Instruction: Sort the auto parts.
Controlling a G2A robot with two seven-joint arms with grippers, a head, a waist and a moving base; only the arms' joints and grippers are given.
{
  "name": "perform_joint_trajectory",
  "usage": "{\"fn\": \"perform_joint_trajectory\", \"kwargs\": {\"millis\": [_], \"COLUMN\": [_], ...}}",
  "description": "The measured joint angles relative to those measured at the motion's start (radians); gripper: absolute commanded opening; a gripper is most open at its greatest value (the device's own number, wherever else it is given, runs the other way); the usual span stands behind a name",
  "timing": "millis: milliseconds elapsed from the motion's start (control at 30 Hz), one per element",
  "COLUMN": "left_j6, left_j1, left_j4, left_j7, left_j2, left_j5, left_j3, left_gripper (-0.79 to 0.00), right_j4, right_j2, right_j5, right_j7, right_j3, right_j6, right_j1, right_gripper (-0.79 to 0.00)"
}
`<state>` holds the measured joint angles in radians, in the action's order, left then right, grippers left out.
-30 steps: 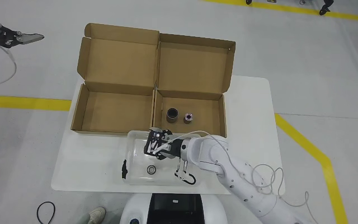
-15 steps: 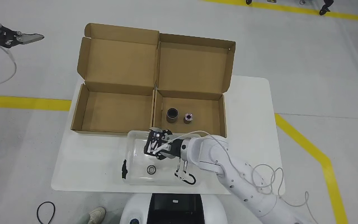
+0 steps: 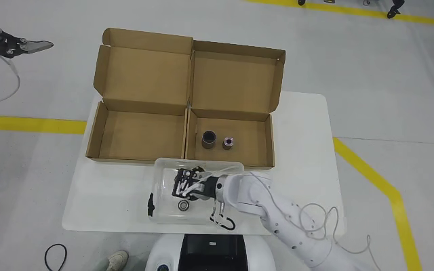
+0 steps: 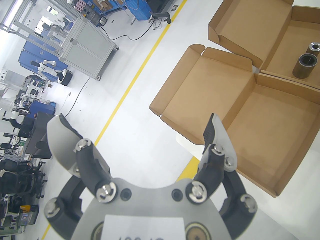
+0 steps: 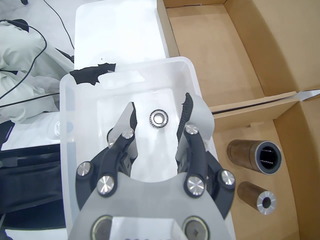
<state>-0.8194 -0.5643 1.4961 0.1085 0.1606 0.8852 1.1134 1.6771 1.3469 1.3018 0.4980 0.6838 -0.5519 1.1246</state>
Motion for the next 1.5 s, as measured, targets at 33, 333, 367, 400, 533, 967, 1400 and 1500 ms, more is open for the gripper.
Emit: {"fn": "perform_joint_trajectory", "kwargs": {"millis": [33, 333, 367, 400, 533, 967, 1400, 1500], "left_j6": [0.000, 0.000, 0.000, 0.000, 0.000, 0.000, 0.000, 0.000], "left_j1": [0.000, 0.000, 0.000, 0.000, 0.000, 0.000, 0.000, 0.000], "left_j4": [0.000, 0.000, 0.000, 0.000, 0.000, 0.000, 0.000, 0.000], "left_j7": [0.000, 0.000, 0.000, 0.000, 0.000, 0.000, 0.000, 0.000], "left_j2": [0.000, 0.000, 0.000, 0.000, 0.000, 0.000, 0.000, 0.000], "left_j5": [0.000, 0.000, 0.000, 0.000, 0.000, 0.000, 0.000, 0.000], "left_j3": [0.000, 0.000, 0.000, 0.000, 0.000, 0.000, 0.000, 0.000], "left_gripper": [0.000, 0.000, 0.000, 0.000, 0.000, 0.000, 0.000, 0.000], "right_j4": [-0.007, -0.069, -0.078, -0.093, -0.147, -0.294, -0.397, -0.402], "right_j2": [0.000, 0.006, 0.009, 0.013, 0.031, 0.081, 0.123, 0.130], "right_j5": [0.003, 0.049, 0.055, 0.058, 0.063, 0.073, 0.095, 0.107], "right_j7": [-0.005, -0.005, -0.003, 0.000, -0.011, -0.082, -0.121, -0.116], "right_j3": [-0.004, -0.035, -0.043, -0.054, -0.087, -0.148, -0.189, -0.194], "right_j6": [0.001, 0.024, 0.028, 0.033, 0.055, 0.058, 0.071, 0.078], "right_j1": [0.003, 0.007, 0.004, 0.000, -0.026, -0.118, -0.162, -0.167], "right_gripper": [-0.459, -0.416, -0.413, -0.413, -0.419, -0.409, -0.517, -0.671]}}
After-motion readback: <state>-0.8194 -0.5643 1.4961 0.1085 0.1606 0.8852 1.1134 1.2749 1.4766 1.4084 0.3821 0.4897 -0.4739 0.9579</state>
